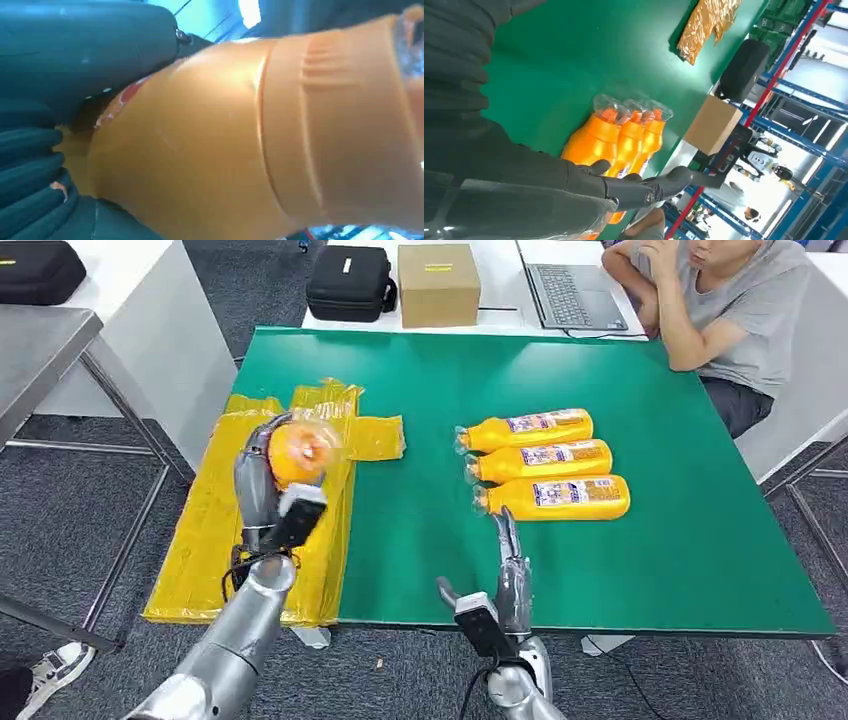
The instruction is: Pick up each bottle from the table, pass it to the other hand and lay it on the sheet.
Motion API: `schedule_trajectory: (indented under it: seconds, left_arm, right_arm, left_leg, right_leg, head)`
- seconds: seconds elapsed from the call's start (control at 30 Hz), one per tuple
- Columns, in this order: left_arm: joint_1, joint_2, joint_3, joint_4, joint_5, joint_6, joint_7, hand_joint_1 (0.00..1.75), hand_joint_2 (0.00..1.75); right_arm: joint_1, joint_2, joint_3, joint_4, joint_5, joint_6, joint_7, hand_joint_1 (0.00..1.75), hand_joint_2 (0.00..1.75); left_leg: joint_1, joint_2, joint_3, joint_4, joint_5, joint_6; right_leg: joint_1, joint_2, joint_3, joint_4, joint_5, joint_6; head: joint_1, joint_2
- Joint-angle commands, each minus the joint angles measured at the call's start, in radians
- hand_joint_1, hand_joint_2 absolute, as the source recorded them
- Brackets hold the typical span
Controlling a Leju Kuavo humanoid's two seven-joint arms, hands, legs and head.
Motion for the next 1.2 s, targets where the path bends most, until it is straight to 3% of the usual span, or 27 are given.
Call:
schedule_trajectory:
  seconds: [0.03, 0.1, 0.17, 0.23, 0.27, 0.37, 0.4, 0.43, 0.5, 0.67, 1.2]
  left_arm:
    - [0.012, -0.069, 0.383, -0.116, -0.415, 0.007, 0.003, 1.75, 1.75]
    - [0.011, -0.069, 0.415, -0.112, -0.551, 0.007, 0.011, 1.75, 1.75]
    - [0.032, -0.068, 0.367, -0.153, -0.711, 0.007, 0.101, 1.75, 1.75]
    - [0.042, -0.014, 0.235, -0.136, -0.822, 0.007, 0.268, 1.75, 1.75]
    - [0.034, 0.069, 0.039, -0.073, -0.822, 0.007, 0.457, 1.75, 1.75]
    - [-0.007, 0.144, -0.184, 0.038, -0.822, 0.007, 0.682, 1.75, 1.75]
    - [-0.057, 0.193, -0.345, 0.171, -0.822, 0.007, 0.848, 1.75, 1.75]
    - [-0.103, 0.192, -0.403, 0.305, -0.822, 0.007, 0.916, 1.75, 1.75]
    - [-0.133, 0.187, -0.431, 0.385, -0.822, 0.007, 0.946, 1.75, 1.75]
    - [-0.158, 0.171, -0.469, 0.495, -0.822, -0.017, 0.984, 1.75, 1.75]
    - [-0.166, 0.157, -0.549, 0.551, -0.822, -0.056, 0.998, 1.75, 1.75]
  right_arm:
    - [-0.043, 0.003, 0.043, 0.058, -0.017, 0.0, 0.0, 0.0, 1.75]
    - [-0.044, 0.002, 0.048, 0.061, -0.019, 0.0, 0.0, 0.0, 1.75]
    - [-0.042, 0.0, 0.05, 0.059, -0.02, 0.0, 0.0, 0.0, 1.75]
    - [-0.046, 0.001, 0.051, 0.065, -0.027, 0.0, 0.0, 0.0, 1.75]
    - [-0.048, 0.001, 0.049, 0.069, -0.031, 0.0, 0.0, 0.0, 1.75]
    - [-0.049, -0.002, 0.05, 0.071, -0.036, 0.001, 0.0, 0.0, 1.75]
    - [-0.046, -0.006, 0.059, 0.068, -0.044, 0.0, 0.0, 0.0, 1.75]
    - [-0.049, -0.007, 0.061, 0.07, -0.047, 0.0, 0.0, 0.0, 1.75]
    - [-0.051, -0.006, 0.059, 0.072, -0.049, 0.0, 0.0, 0.0, 1.75]
    - [-0.052, -0.009, 0.061, 0.073, -0.049, 0.0, 0.0, 0.0, 1.75]
    - [-0.032, -0.019, 0.045, 0.05, -0.032, 0.0, 0.0, 0.0, 1.75]
  left_leg:
    - [0.0, 0.006, 0.004, 0.0, -0.002, -0.002]
    - [0.0, 0.004, 0.003, 0.0, -0.001, -0.002]
    - [0.0, 0.002, 0.003, 0.0, -0.001, -0.001]
    - [0.0, 0.002, 0.003, 0.0, -0.001, -0.001]
    - [0.0, 0.003, 0.005, 0.0, -0.002, -0.002]
    - [0.0, 0.0, 0.004, -0.001, -0.001, -0.002]
    - [0.0, 0.0, 0.005, -0.001, -0.001, -0.002]
    - [0.0, -0.001, 0.003, -0.001, 0.0, -0.002]
    - [0.0, -0.007, 0.006, -0.002, 0.0, -0.003]
    - [0.0, 0.002, 0.004, -0.001, 0.0, -0.001]
    - [0.0, 0.0, 0.003, 0.0, 0.0, -0.002]
  right_leg:
    - [0.0, 0.005, 0.002, 0.0, -0.001, -0.002]
    - [0.001, 0.003, 0.002, 0.0, -0.001, -0.002]
    - [0.001, 0.001, 0.002, 0.0, -0.001, -0.001]
    - [0.0, 0.002, 0.002, 0.0, -0.001, -0.001]
    - [0.0, 0.002, 0.003, 0.001, -0.002, -0.002]
    - [0.0, -0.001, 0.003, 0.001, -0.002, -0.002]
    - [0.0, -0.001, 0.004, 0.001, -0.002, -0.002]
    - [0.0, -0.001, 0.003, 0.0, -0.001, -0.002]
    - [0.0, -0.007, 0.007, 0.0, -0.003, -0.002]
    - [0.0, 0.001, 0.003, 0.0, -0.001, -0.001]
    - [0.001, 0.0, 0.002, 0.001, -0.002, -0.002]
  head:
    - [0.0, 0.0]
    - [-0.001, 0.0]
    - [0.0, 0.0]
    - [-0.001, 0.0]
    - [0.0, 0.0]
    - [0.0, 0.0]
    - [0.0, 0.0]
    - [0.0, 0.0]
    - [0.0, 0.0]
    - [0.0, 0.0]
    - [0.0, 0.0]
